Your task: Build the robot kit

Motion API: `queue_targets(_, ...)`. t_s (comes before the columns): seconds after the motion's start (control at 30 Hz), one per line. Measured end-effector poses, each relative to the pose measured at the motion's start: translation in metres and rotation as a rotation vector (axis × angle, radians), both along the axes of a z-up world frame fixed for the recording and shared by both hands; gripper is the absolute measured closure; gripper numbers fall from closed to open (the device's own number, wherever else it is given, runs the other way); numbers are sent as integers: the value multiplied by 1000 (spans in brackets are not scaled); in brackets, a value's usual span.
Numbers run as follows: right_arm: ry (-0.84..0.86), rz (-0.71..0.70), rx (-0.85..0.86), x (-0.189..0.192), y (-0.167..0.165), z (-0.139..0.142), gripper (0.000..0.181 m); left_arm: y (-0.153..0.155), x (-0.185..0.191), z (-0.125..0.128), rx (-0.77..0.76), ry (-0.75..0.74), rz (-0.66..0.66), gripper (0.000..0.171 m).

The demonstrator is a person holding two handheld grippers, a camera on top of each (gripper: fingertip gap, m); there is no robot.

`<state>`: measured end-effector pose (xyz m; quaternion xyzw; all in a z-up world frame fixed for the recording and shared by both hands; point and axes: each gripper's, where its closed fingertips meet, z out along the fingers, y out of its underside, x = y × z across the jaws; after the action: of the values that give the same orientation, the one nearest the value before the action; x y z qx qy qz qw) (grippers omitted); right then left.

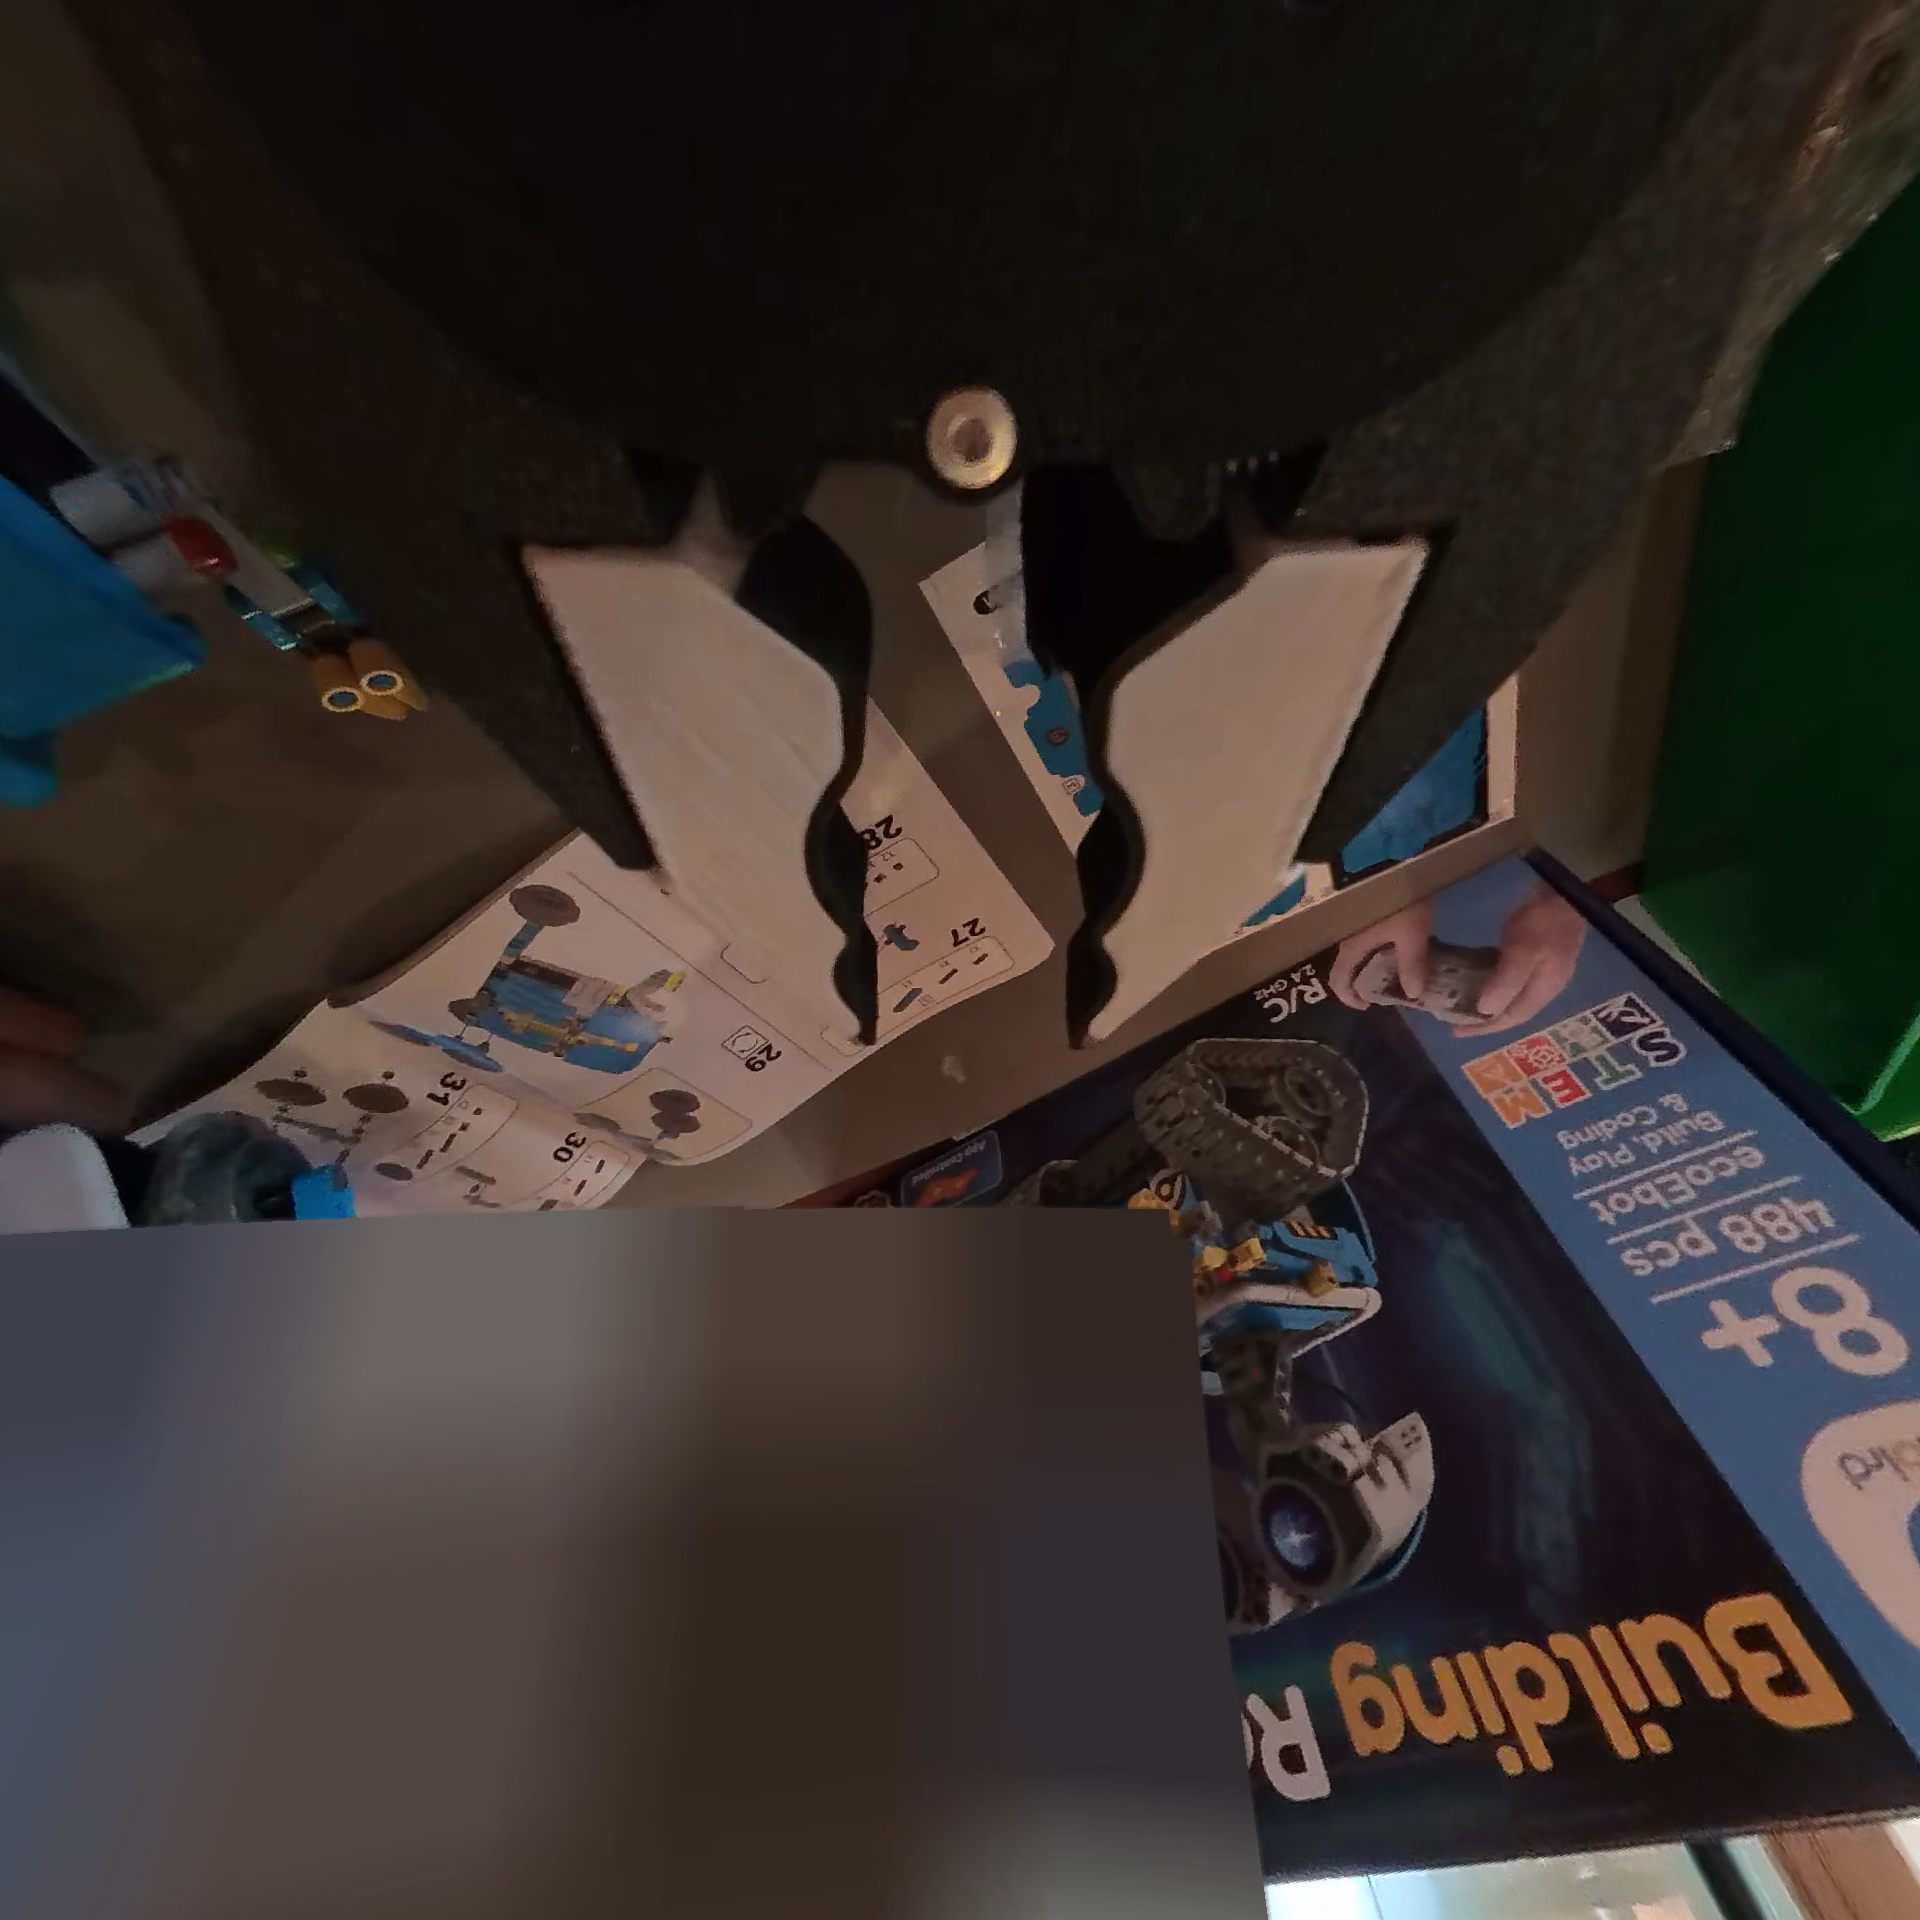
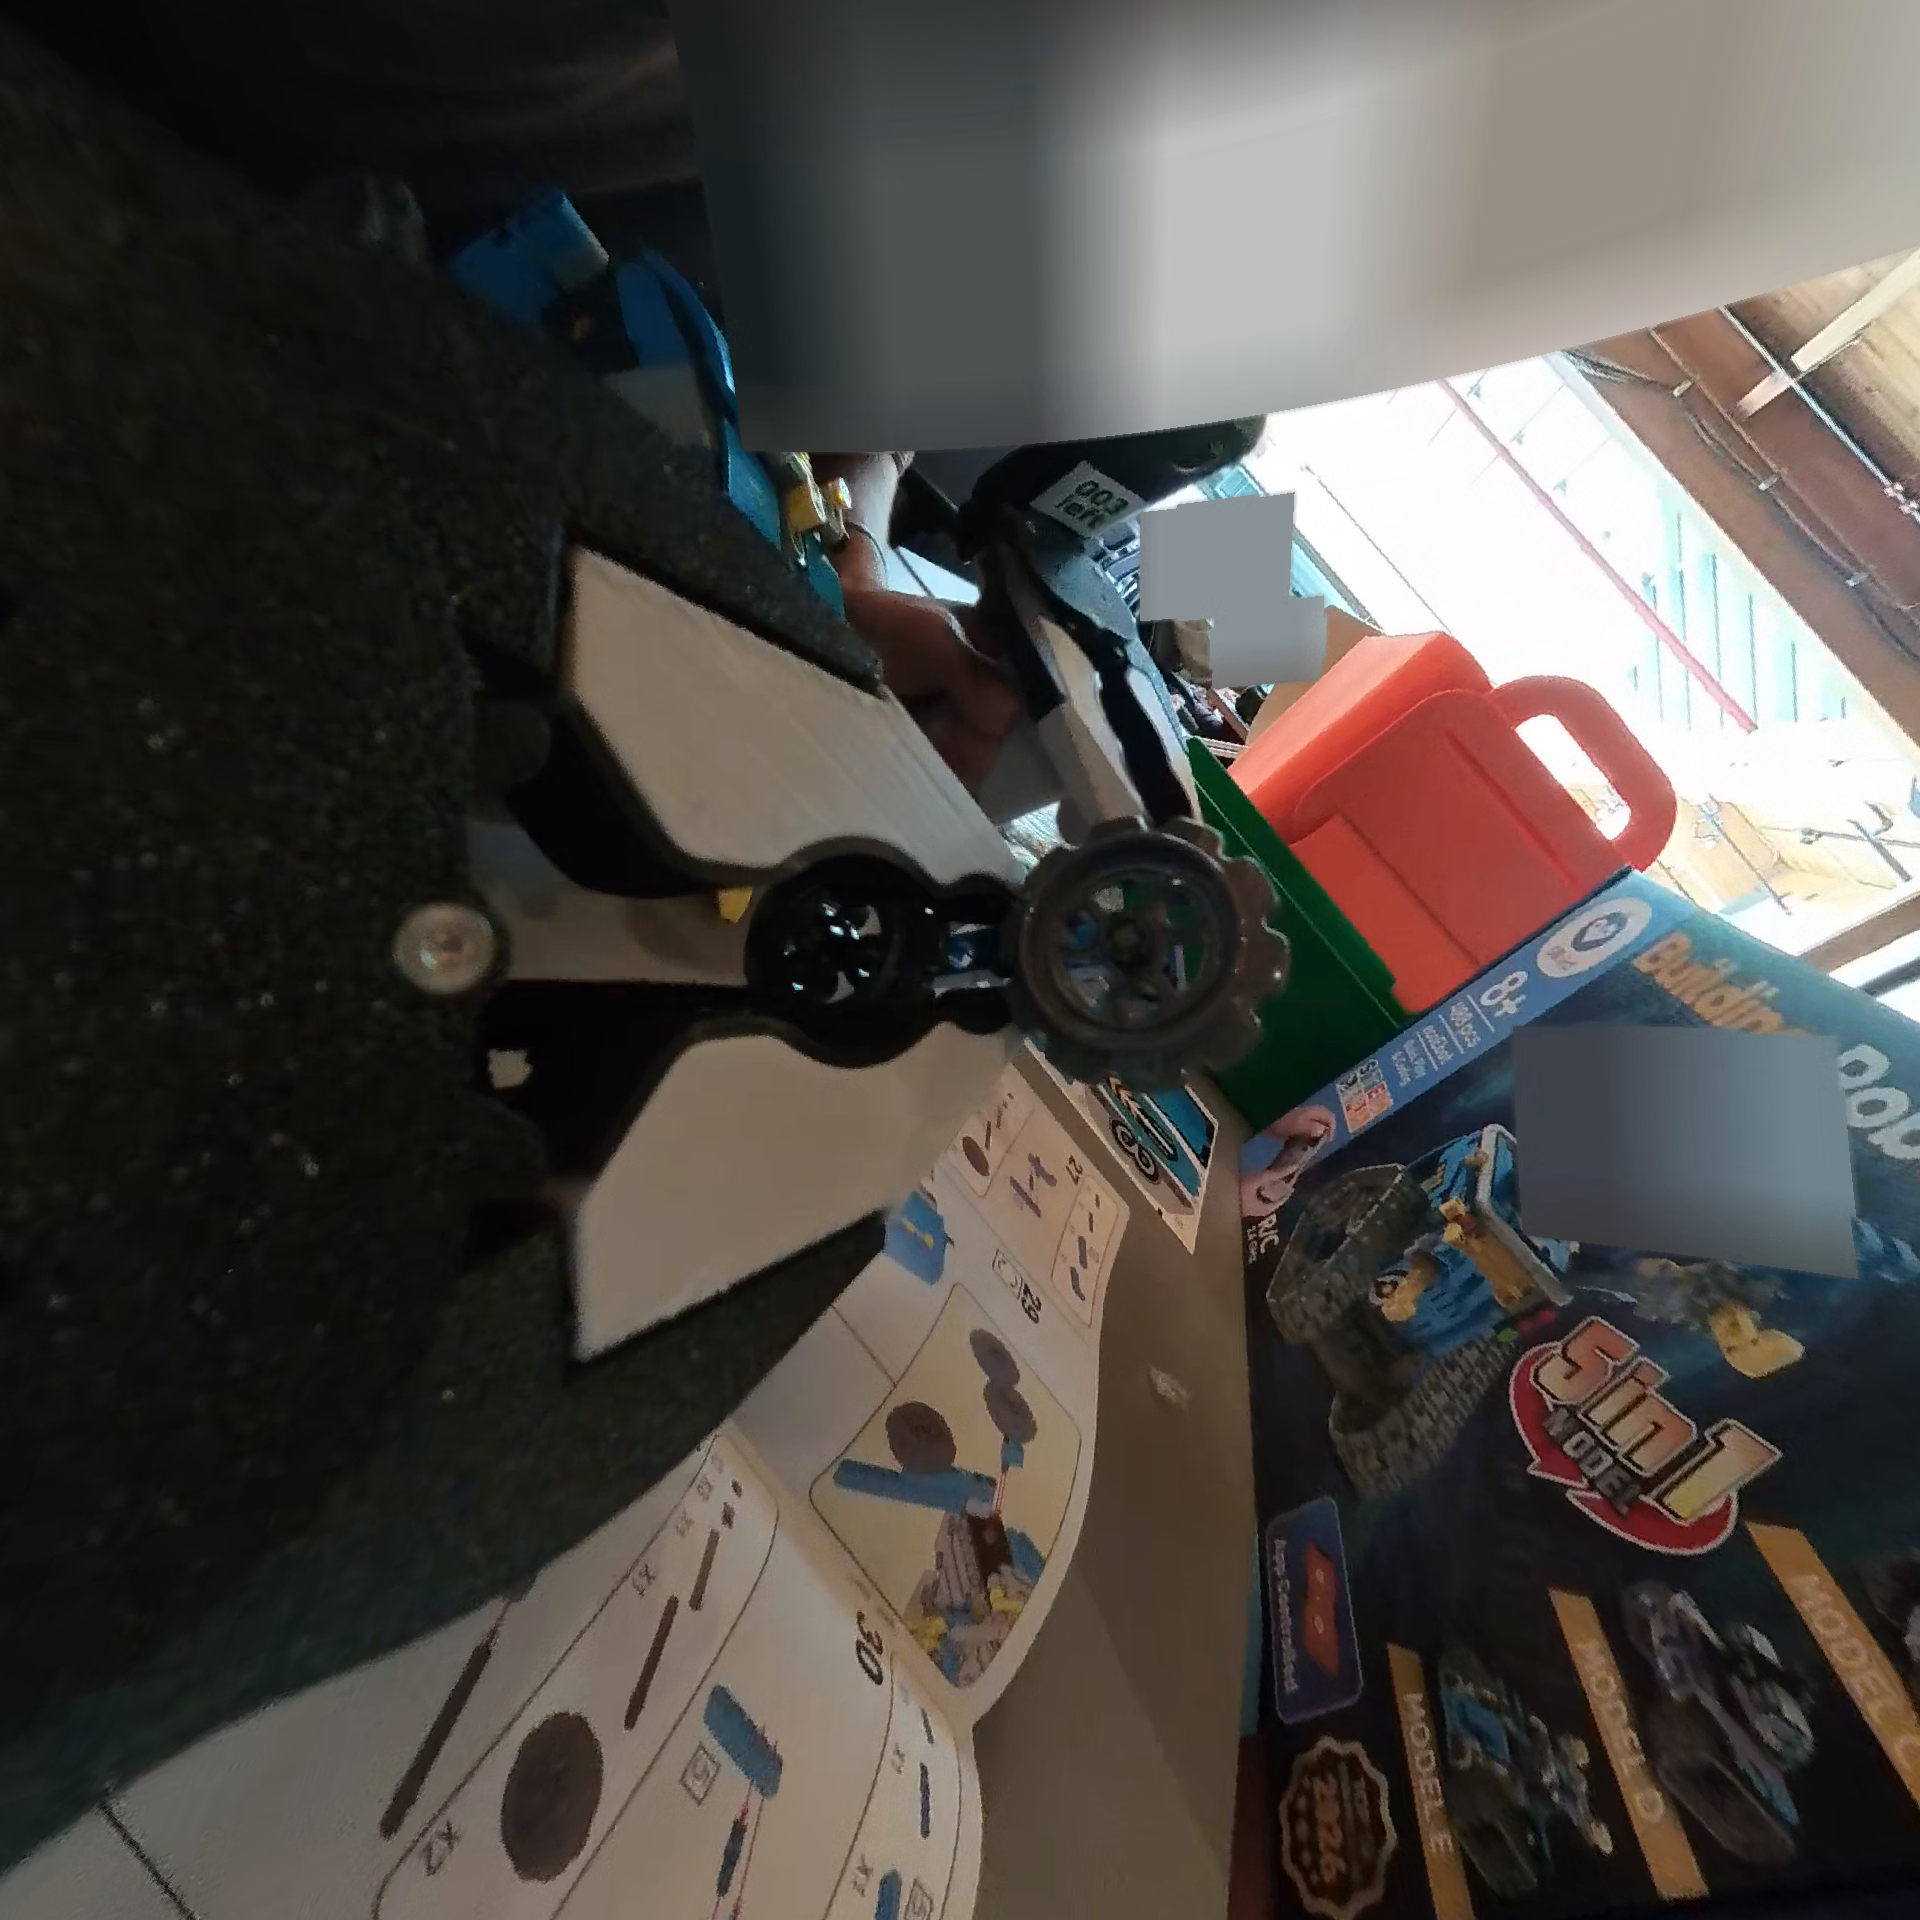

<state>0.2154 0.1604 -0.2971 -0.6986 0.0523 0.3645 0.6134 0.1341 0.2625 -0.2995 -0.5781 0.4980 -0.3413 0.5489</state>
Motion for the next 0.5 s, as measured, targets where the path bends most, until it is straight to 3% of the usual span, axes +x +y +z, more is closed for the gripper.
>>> queue_targets(0.5, 43, 43, 22, -3, -4, 5, 171, -4, 1, -3, -2, 19, -26, 136)
